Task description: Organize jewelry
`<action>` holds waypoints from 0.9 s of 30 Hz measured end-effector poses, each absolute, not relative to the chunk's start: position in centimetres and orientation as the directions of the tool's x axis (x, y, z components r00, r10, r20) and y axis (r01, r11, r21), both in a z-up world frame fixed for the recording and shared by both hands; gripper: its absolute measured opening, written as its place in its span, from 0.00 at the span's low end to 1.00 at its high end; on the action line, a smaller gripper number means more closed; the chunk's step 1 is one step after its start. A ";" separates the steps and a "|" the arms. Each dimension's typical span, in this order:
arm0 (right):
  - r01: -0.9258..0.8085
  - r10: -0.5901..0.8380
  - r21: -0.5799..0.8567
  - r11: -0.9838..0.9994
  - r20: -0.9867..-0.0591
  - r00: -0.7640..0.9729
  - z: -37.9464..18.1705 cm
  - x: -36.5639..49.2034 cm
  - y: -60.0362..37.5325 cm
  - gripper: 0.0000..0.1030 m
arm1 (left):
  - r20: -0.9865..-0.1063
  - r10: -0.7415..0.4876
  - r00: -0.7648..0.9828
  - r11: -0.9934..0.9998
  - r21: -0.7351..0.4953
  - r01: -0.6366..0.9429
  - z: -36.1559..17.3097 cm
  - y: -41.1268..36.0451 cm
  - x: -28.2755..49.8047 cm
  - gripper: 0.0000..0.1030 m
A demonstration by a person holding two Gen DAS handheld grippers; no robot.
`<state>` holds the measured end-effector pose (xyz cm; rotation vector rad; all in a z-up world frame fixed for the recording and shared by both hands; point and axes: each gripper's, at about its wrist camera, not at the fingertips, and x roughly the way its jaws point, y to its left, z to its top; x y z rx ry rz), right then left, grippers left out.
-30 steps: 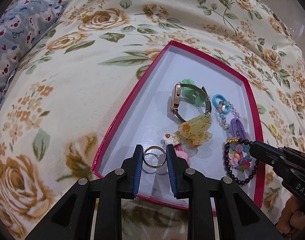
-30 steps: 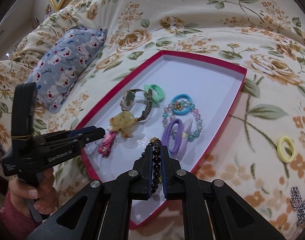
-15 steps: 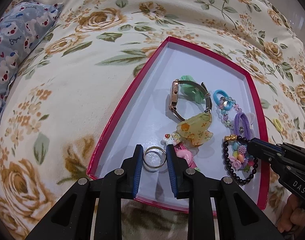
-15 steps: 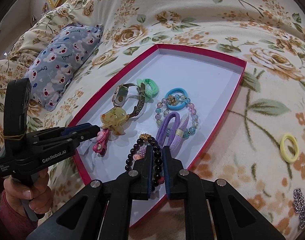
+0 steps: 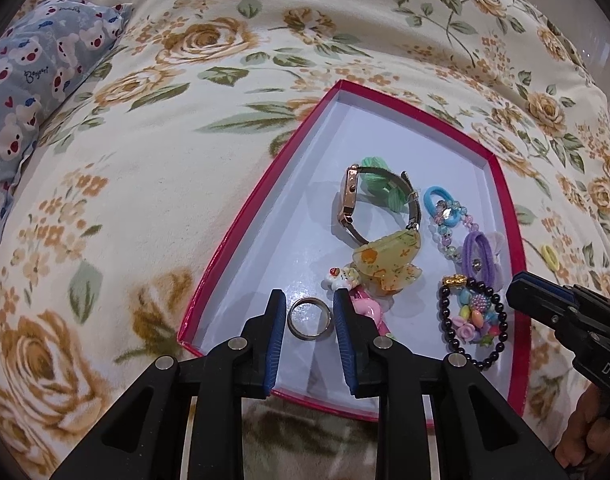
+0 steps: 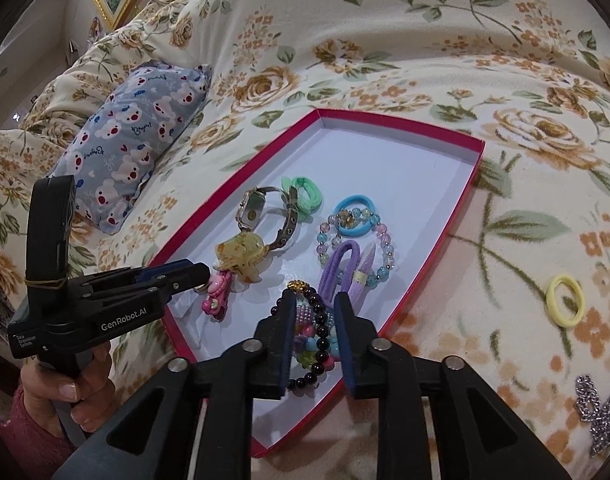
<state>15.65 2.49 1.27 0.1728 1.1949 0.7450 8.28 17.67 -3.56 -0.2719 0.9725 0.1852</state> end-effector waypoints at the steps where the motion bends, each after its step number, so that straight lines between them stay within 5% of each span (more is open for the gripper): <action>1: -0.432 0.609 0.497 0.752 -0.776 0.167 1.4 15.6 2.4 0.27 | -0.830 0.033 0.556 0.949 -0.148 -0.277 -3.4 17.6 8.1 0.27; 6: -0.443 0.615 0.492 0.750 -0.765 0.192 2.3 14.9 2.1 0.38 | -0.813 0.033 0.581 0.942 -0.168 -0.290 -2.5 17.7 6.7 0.43; 9: -0.449 0.617 0.485 0.751 -0.757 0.214 2.8 14.2 1.7 0.48 | -0.802 0.043 0.596 0.934 -0.180 -0.309 -1.9 17.8 5.5 0.67; 18: -0.442 0.634 0.488 0.753 -0.719 0.284 3.9 12.6 0.0 0.80 | -0.776 0.073 0.626 0.910 -0.205 -0.361 -0.7 17.8 2.0 0.85; 27: -0.468 0.646 0.480 0.742 -0.699 0.307 4.2 10.4 -0.4 0.85 | -0.782 0.047 0.621 0.883 -0.258 -0.392 -1.5 18.2 -0.6 0.89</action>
